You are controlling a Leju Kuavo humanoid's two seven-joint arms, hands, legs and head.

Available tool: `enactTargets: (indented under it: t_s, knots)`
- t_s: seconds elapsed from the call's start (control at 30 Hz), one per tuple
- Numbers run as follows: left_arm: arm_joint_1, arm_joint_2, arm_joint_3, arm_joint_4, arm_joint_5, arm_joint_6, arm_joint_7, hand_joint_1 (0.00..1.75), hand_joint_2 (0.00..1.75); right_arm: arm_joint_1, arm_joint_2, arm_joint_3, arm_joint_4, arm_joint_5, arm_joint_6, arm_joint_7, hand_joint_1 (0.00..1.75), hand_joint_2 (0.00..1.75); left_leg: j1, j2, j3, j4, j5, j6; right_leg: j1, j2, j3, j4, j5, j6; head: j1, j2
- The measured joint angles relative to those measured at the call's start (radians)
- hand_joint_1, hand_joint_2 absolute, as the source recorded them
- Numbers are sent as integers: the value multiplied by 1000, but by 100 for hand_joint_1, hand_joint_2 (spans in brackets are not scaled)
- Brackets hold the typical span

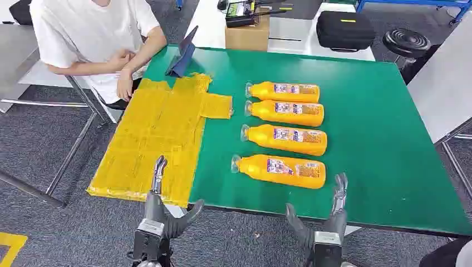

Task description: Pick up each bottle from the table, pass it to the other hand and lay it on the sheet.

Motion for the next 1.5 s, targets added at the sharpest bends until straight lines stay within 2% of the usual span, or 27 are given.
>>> enactTargets:
  t_s: [0.1,0.23,0.33,0.53,0.8,1.1,1.27,1.5]
  knots:
    - [0,0,1,0,2,-4,-1,0,175,0,-11,2,6,141,-71,23,0,175,0,0,0,0,0,0,0,0,0,0,0,0,0,0]
    - [0,0,3,-6,-5,-13,10,0,175,-1,-32,2,6,199,-73,81,0,175,0,0,0,0,0,0,0,0,0,0,0,0,0,0]
    - [-9,-5,7,-7,-24,-49,18,0,175,-31,-78,2,29,417,-31,209,0,175,0,0,0,0,0,0,0,0,0,0,0,0,0,0]
    - [-31,-30,26,-8,-55,-109,34,0,175,-151,-160,-15,129,593,65,299,0,175,-1,0,0,0,1,2,-1,0,1,0,2,2,0,0]
    - [-45,-42,33,-8,-65,-127,37,0,175,-241,-196,-24,216,625,102,322,0,175,0,0,0,0,1,1,0,0,1,0,2,2,0,0]
    - [-74,-58,37,8,-71,-170,42,0,175,-364,-203,-22,358,621,198,336,0,175,0,0,0,0,2,2,0,0,2,0,2,2,0,0]
    - [-86,-59,37,18,-84,-184,49,0,175,-446,-203,-8,463,623,296,416,0,175,0,0,0,0,2,2,0,0,2,0,2,2,0,0]
    - [-93,-59,32,21,-90,-199,58,0,175,-529,-203,-2,569,620,305,435,0,175,0,0,0,0,2,2,0,0,1,0,2,2,0,0]
